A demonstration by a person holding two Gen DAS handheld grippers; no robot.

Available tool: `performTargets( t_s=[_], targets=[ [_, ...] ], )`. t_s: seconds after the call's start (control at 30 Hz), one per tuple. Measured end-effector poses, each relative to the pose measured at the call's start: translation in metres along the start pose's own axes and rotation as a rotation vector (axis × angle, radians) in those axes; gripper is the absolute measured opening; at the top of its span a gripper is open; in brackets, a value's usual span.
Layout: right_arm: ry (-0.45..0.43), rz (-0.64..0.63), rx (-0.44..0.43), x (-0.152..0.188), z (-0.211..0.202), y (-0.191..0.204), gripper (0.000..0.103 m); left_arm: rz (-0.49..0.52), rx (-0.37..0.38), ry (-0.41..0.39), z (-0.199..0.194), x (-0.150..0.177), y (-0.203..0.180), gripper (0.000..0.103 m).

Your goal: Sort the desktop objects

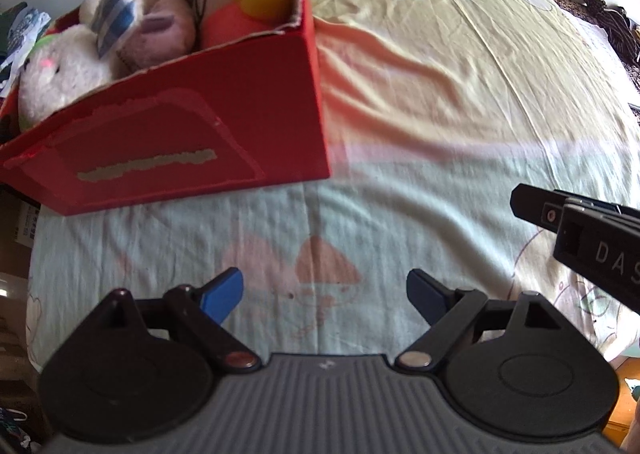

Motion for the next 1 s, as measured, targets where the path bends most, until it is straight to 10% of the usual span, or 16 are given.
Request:
performTargets(
  t_s=[1.0],
  targets=[
    [-0.032, -0.126, -0.12, -0.007, -0.016, 0.174, 0.028, -0.031, -0.032, -0.113, -0.058, -0.013, 0.155, 0.089]
  ],
)
Point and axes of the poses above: each gripper's, at about its wrist camera, not at the fingertips, and z roughly the way its jaws point, y to its left, x to its underside, the point moved 9 cm from there along z, roughly the way its jaws point, and after that the axes turned 6 degrees about z, right-handed, at the moved point
